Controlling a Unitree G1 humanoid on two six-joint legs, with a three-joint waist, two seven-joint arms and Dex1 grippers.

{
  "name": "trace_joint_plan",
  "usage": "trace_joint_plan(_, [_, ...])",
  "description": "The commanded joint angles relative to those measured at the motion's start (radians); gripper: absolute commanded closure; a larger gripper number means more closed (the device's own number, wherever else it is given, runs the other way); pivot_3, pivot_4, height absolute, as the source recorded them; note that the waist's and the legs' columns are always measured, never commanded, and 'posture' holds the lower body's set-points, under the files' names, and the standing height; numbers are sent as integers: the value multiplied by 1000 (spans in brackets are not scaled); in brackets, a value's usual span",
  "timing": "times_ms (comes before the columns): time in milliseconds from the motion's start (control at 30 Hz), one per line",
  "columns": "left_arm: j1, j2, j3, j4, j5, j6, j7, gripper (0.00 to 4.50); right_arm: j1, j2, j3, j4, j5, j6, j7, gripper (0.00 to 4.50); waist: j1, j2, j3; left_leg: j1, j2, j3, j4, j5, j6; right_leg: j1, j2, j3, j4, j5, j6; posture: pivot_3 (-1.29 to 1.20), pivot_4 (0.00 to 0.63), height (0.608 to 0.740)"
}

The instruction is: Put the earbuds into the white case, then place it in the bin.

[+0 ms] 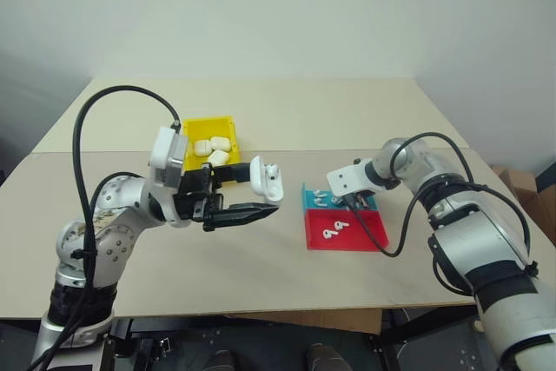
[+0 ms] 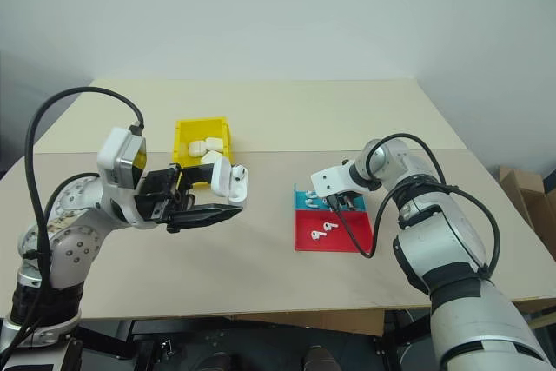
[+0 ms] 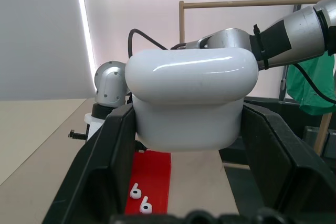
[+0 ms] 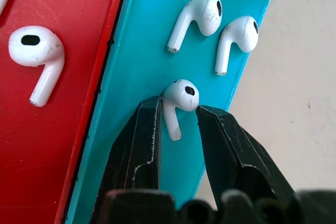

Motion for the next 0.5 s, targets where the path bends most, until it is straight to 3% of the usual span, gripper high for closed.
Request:
trace_joint_plan(33, [-6,11,22,-31,-26,-12,2,1743,-17,-7,-11,9,2,-18,12,2823,0,0,0,0,0,0,0,0,0,0,0,0,0,0,0,0,150,740])
trace_joint_plan(100, [-8,10,20,-30,-25,-13,2,1743,-14,-9,-9,10,-3,-14,5,2422,0,0,0,0,0,0,0,0,0,0,0,0,0,0,0,0,150,740])
trace_joint_plan(500, [-8,10,18,-33,-27,-11,2,1743,-10,2,-15,8,-1,-18,-1,2422,0,0,0,0,0,0,0,0,0,0,0,0,0,0,0,0,150,740])
